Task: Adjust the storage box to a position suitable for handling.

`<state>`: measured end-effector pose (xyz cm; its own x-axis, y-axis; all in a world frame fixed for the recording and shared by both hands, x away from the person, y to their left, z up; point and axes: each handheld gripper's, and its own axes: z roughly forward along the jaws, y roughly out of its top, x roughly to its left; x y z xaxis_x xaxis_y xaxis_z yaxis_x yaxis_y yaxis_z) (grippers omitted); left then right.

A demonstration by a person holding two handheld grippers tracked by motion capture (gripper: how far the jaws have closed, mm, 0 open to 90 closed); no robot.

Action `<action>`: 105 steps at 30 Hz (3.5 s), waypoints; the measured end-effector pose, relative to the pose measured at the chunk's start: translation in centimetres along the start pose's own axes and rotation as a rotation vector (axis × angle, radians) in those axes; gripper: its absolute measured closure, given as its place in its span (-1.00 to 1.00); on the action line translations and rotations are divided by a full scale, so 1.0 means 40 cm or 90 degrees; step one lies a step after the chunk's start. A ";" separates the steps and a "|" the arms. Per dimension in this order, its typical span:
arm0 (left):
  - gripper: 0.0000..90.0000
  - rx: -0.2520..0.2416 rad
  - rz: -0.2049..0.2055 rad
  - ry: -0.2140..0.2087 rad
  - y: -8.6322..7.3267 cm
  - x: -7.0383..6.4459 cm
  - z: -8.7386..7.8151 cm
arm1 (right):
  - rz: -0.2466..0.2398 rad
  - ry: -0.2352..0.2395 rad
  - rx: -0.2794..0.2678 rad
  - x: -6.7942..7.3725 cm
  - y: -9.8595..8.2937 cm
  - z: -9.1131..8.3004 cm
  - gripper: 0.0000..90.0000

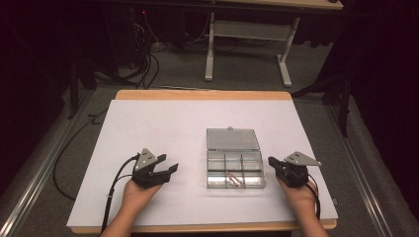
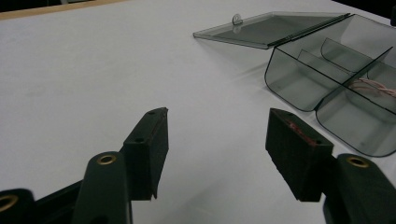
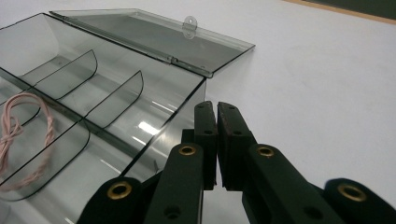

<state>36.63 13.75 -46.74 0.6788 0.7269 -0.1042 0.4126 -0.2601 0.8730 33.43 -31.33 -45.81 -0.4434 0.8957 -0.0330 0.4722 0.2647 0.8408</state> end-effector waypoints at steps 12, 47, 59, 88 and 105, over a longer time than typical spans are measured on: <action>0.21 0.007 0.015 0.016 0.055 -0.022 0.103 | -0.010 -0.005 0.028 -0.016 0.043 0.043 0.95; 1.00 0.046 0.005 0.039 0.131 -0.047 0.290 | -0.013 -0.028 0.066 -0.045 0.079 0.144 1.00; 1.00 0.074 0.007 0.041 0.121 -0.053 0.316 | -0.009 -0.018 0.077 -0.054 0.069 0.173 1.00; 0.99 0.110 0.024 0.021 0.130 -0.065 0.343 | -0.016 -0.010 0.096 -0.053 0.070 0.213 1.00; 1.00 0.095 0.032 0.016 0.134 -0.079 0.348 | -0.015 -0.004 0.089 -0.054 0.072 0.214 1.00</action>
<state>45.16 1.19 -48.37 0.6861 0.7258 -0.0488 0.4658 -0.3868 0.7959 42.27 -29.46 -47.95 -0.4501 0.8912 -0.0556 0.5641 0.3320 0.7560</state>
